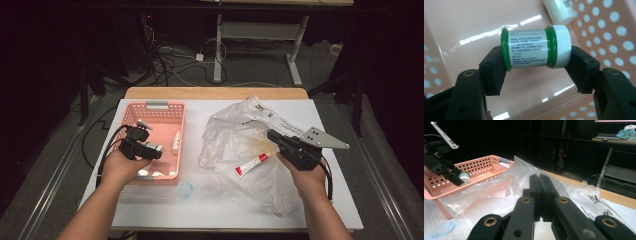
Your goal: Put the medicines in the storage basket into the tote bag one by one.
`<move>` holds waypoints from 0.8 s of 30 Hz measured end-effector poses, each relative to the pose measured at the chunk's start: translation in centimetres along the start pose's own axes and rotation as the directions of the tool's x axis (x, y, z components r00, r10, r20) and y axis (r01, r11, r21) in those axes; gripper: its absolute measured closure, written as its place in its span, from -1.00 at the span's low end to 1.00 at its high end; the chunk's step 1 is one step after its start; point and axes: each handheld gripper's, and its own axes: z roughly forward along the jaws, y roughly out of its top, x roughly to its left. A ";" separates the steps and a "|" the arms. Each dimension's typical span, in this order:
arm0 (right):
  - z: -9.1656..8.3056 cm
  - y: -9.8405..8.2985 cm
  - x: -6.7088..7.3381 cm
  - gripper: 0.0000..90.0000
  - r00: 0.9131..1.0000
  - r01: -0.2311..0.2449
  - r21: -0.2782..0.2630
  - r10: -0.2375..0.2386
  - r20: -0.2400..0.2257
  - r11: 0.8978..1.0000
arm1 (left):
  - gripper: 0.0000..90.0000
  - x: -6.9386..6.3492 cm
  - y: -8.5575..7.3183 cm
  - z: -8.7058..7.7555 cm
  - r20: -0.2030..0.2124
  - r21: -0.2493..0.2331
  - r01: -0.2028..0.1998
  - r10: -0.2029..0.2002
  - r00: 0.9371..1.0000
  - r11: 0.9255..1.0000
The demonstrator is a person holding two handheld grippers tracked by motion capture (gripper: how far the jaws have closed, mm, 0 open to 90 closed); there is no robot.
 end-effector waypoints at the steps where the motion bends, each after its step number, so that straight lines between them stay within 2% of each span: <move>1: 0.0 0.0 0.0 1.00 1.000 -0.001 0.001 0.001 0.001 1.000 | -0.22 -0.1 -0.2 -0.1 -0.001 0.001 -0.006 0.006 1.000 1.000; 13: 0.0 0.0 0.1 1.00 1.000 0.004 0.004 -0.004 0.001 1.000 | -0.22 -1.0 -2.3 -0.4 0.010 0.002 -0.044 0.044 0.999 0.999; 18: 0.1 -0.1 0.2 1.00 1.000 0.005 0.007 -0.005 -0.004 1.000 | -0.22 -1.3 -3.3 -0.5 0.025 -0.030 -0.053 0.054 0.998 0.998; 24: 0.2 -0.1 0.3 1.00 1.000 0.007 0.011 -0.007 -0.001 1.000 | -0.22 -1.3 -4.0 -0.6 0.034 -0.078 -0.042 0.045 0.998 0.996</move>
